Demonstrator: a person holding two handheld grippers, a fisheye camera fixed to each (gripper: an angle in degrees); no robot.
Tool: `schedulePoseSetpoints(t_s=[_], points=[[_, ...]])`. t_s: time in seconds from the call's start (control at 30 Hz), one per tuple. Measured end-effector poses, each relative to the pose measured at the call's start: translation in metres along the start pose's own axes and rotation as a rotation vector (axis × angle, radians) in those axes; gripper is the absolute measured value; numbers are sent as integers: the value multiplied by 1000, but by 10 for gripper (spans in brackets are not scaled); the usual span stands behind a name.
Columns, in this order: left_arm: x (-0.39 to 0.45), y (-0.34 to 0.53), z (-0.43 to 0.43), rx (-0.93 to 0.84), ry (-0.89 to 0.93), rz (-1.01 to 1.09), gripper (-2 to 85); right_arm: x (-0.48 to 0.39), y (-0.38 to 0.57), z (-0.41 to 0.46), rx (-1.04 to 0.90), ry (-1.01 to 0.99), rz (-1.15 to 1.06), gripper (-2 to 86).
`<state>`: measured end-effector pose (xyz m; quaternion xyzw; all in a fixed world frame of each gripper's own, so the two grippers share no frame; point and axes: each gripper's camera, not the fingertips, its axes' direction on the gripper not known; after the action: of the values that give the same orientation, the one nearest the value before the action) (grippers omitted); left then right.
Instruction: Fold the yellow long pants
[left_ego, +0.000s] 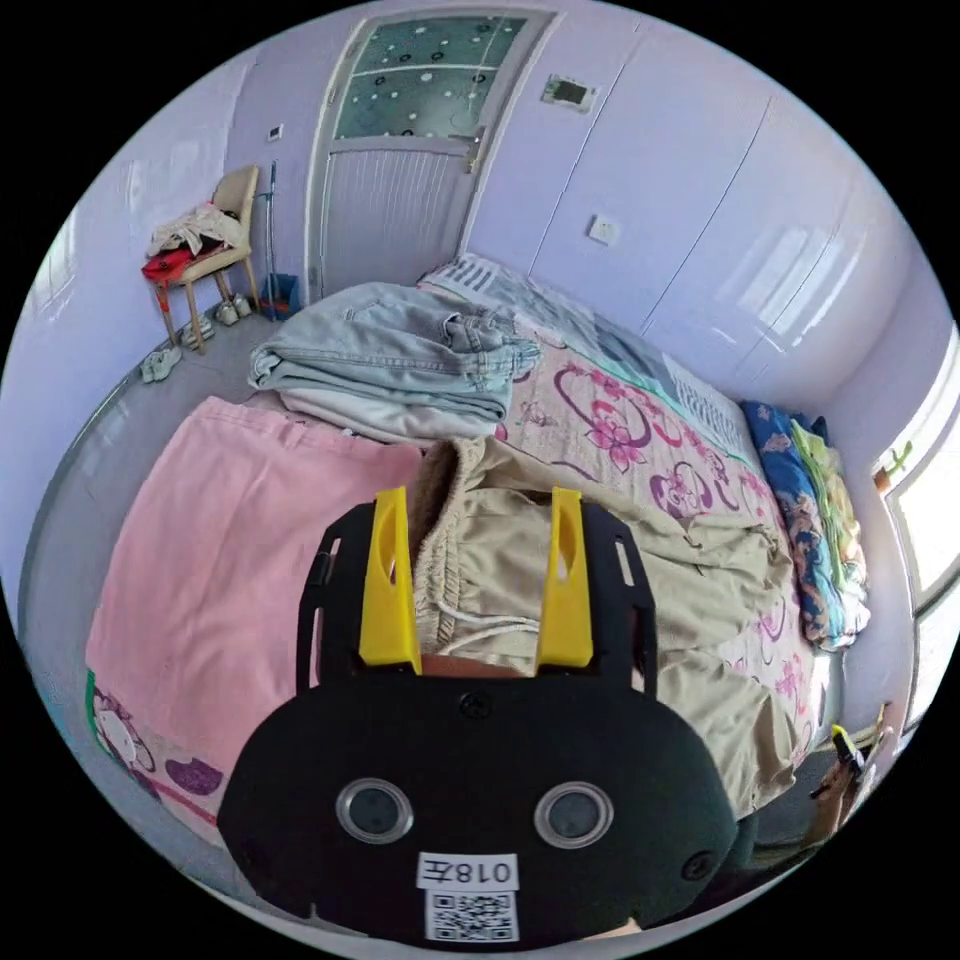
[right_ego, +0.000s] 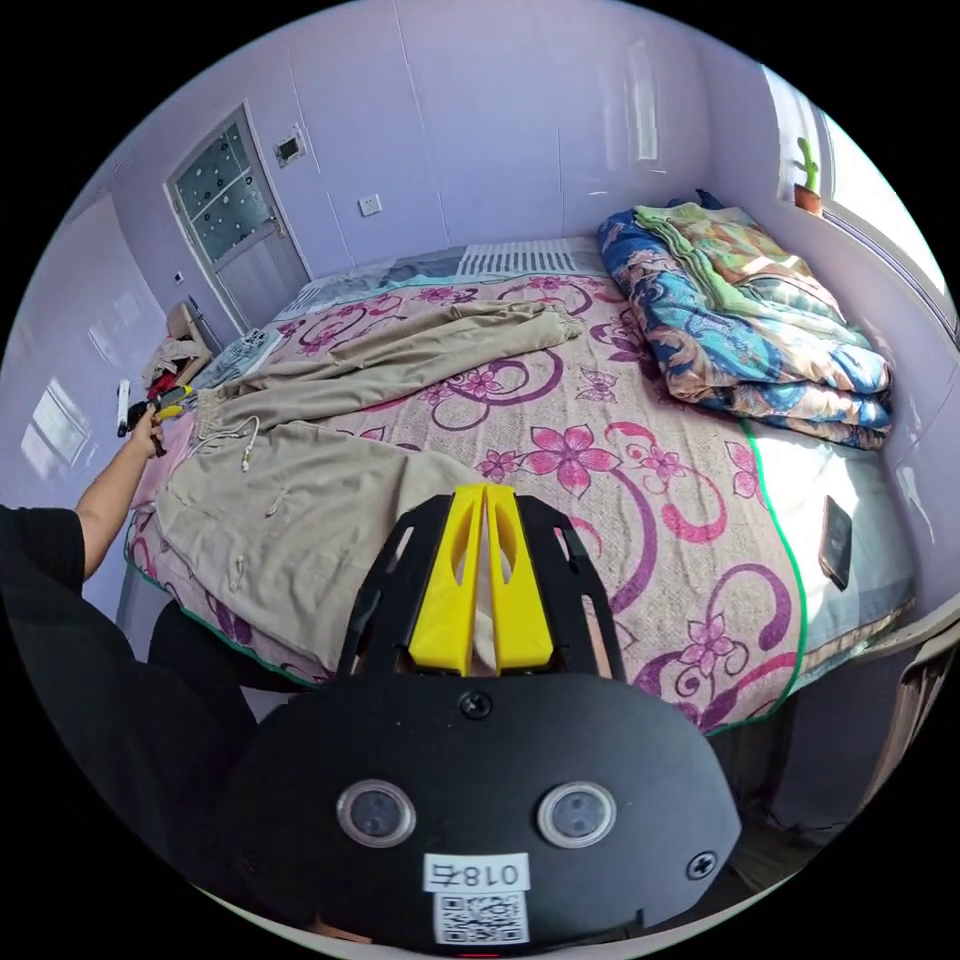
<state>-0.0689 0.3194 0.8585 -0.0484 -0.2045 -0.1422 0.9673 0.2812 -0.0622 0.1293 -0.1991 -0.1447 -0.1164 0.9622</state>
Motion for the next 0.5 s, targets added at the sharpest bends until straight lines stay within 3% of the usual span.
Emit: schedulePoseSetpoints(t_s=[0.13,0.2,0.3,0.37,0.5], points=[[44,77,-62,132,228,172,139,3,-17,24,61,-112,-4,2],[83,142,-80,190,458,302,106,1,-37,38,88,-168,-16,7],[114,214,-77,206,736,307,86,-14,-86,57,182,-285,-68,18],[121,244,-80,227,789,264,82,-45,-142,82,195,-408,-171,39],[127,266,-108,190,648,352,79,-121,-227,138,135,-462,-401,72]])
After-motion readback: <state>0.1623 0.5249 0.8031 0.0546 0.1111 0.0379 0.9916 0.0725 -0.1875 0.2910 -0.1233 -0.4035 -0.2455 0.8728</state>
